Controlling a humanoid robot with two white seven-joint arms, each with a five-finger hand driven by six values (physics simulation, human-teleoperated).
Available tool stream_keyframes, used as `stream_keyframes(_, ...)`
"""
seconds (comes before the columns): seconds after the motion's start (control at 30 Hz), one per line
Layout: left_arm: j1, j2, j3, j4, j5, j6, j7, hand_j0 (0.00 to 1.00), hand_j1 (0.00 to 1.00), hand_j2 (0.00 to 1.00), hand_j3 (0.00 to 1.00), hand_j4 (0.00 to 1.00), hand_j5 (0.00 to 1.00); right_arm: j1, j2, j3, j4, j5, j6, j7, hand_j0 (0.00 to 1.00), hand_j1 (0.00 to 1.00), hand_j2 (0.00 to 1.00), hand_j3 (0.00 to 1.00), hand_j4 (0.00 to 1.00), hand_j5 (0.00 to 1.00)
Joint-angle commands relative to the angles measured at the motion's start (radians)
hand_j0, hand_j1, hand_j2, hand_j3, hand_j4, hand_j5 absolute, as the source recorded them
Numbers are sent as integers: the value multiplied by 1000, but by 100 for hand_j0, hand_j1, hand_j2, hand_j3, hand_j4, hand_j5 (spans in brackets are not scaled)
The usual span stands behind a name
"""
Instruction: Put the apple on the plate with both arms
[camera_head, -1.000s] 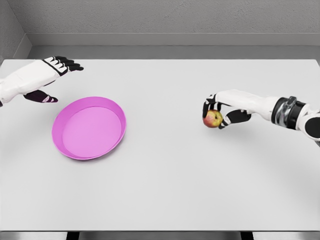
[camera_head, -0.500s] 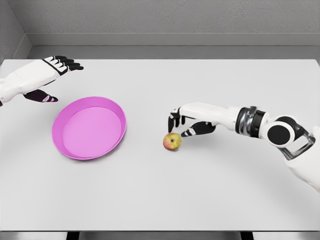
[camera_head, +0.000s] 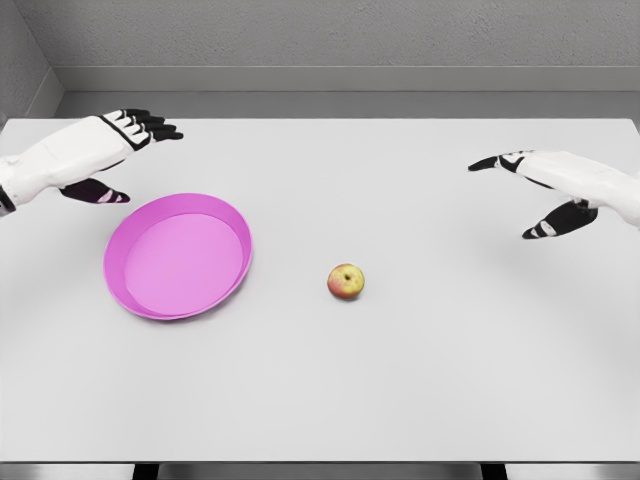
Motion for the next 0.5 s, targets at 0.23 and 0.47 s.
stream_keyframes(0.23, -84, -196, -74, -185, -1, 0, -231, 100, 100, 100, 100, 100, 100, 20, -54, -61, -1, -9, -155, -1, 100, 100, 100, 100, 100, 100)
stream_keyframes(0.47, -186, -306, -270, -184, -42, 0, -293, 100, 100, 100, 100, 100, 100, -12, -35, -62, -1, -11, -142, -1, 100, 100, 100, 100, 100, 100)
